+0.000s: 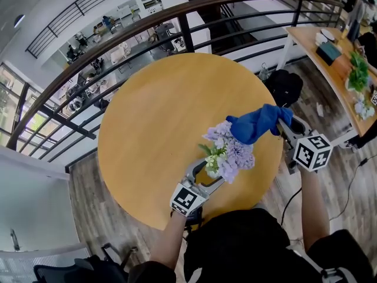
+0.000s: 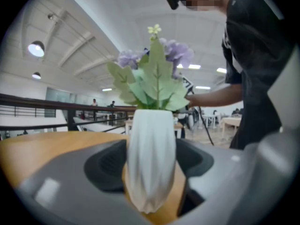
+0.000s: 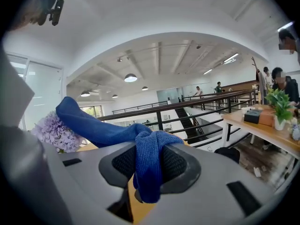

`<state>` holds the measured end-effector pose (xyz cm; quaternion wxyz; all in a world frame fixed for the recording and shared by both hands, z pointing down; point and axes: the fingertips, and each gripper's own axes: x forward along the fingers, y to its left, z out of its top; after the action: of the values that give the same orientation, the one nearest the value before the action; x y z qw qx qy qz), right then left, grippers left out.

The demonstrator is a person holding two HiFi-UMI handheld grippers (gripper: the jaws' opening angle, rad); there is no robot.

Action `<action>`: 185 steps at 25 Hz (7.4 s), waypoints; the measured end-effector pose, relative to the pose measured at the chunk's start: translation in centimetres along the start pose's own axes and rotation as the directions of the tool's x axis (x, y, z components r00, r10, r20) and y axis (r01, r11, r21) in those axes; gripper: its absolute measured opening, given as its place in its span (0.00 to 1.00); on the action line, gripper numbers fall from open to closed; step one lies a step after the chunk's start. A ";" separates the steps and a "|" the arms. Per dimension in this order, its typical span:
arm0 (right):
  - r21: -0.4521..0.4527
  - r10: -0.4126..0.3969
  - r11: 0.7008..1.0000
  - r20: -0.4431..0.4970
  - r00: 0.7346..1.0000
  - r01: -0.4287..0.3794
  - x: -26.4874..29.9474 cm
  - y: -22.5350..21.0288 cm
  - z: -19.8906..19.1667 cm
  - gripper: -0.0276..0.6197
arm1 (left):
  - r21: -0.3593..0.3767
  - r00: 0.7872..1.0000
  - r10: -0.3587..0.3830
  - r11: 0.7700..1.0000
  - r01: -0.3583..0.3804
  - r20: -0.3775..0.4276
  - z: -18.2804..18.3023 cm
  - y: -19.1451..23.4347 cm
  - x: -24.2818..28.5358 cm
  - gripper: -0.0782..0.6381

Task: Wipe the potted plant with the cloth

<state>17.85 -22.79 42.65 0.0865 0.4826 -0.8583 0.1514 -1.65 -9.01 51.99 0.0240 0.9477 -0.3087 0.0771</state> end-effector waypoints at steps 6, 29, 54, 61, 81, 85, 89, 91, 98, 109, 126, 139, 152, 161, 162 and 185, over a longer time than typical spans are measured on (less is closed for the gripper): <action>-0.011 -0.100 0.995 -0.012 0.995 0.100 -1.2 -2.8 -0.2 0.23 | -0.001 1.000 -0.002 1.000 0.002 -0.001 0.0 -0.1 -0.2 0.56; -0.197 -0.223 0.943 0.228 0.948 0.269 -8.5 -2.2 10.4 0.23 | -0.009 1.000 0.003 1.000 -0.003 -0.001 -0.4 0.1 -0.6 0.56; -0.339 0.170 0.918 -0.134 0.976 -0.206 -2.3 12.5 -2.5 0.23 | -0.019 1.000 -0.004 1.000 0.004 -0.001 -0.3 0.0 -0.5 0.55; -0.371 0.033 0.926 -0.116 0.993 -0.074 -2.3 8.6 -1.7 0.23 | -0.019 1.000 -0.006 1.000 0.006 0.000 -0.5 0.0 -0.8 0.55; -0.590 0.214 0.776 -0.090 0.973 -0.225 -0.6 16.4 3.8 0.23 | -0.020 1.000 -0.005 1.000 0.005 0.000 -0.1 0.2 -0.2 0.55; -0.534 0.163 0.814 -0.166 0.973 -0.227 0.5 13.3 -0.2 0.23 | -0.026 1.000 -0.004 1.000 0.004 0.001 -0.3 0.0 -0.1 0.55; -0.508 0.079 0.841 -0.227 0.971 -0.187 0.7 10.5 -3.3 0.23 | -0.029 1.000 -0.005 1.000 0.005 -0.008 -0.8 0.1 -0.4 0.55; -0.503 0.057 0.851 -0.203 0.978 -0.154 -0.1 9.7 -3.2 0.23 | -0.026 1.000 -0.006 1.000 0.006 0.002 -0.6 0.1 -0.3 0.55; -0.476 0.170 0.872 0.069 0.983 -0.117 -5.8 14.1 7.3 0.23 | -0.025 0.999 0.037 0.999 -0.037 0.013 -0.4 0.7 -0.7 0.55; -0.573 0.371 0.779 0.096 0.924 -0.253 -7.6 22.3 10.2 0.23 | -0.048 0.994 0.110 0.993 -0.109 0.016 -0.7 2.6 -0.1 0.55; -0.289 0.164 0.938 -0.119 0.979 -0.192 -3.5 13.2 -1.6 0.23 | -0.052 0.996 0.088 0.995 -0.087 0.022 -0.6 2.7 0.2 0.55; -0.362 -0.022 0.930 -0.208 0.978 -0.057 -2.8 8.7 -4.8 0.23 | -0.054 0.996 0.089 0.995 -0.088 0.024 -0.6 2.7 0.3 0.55; -0.359 0.193 0.924 0.143 0.971 -0.131 -9.5 15.7 9.2 0.23 | -0.062 0.986 0.165 0.985 -0.164 0.018 -0.7 3.6 0.9 0.55; -0.393 0.307 0.878 0.024 0.951 -0.273 -5.8 17.9 5.6 0.23 | -0.066 0.988 0.154 0.986 -0.153 0.011 -0.4 3.8 1.5 0.55; -0.378 0.289 0.888 0.016 0.957 -0.262 -5.5 17.0 5.0 0.23 | -0.066 0.989 0.151 0.987 -0.150 0.010 -0.4 3.8 1.5 0.55; -0.271 0.102 0.950 -0.201 0.974 -0.155 -2.7 9.4 -5.0 0.23 | -0.022 0.987 0.157 0.987 -0.158 -0.025 -0.7 3.9 1.3 0.55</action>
<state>11.24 -14.31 44.85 0.2242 0.3919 -0.8890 0.0758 -3.01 -12.89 52.94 0.0326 0.9190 -0.3832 0.0862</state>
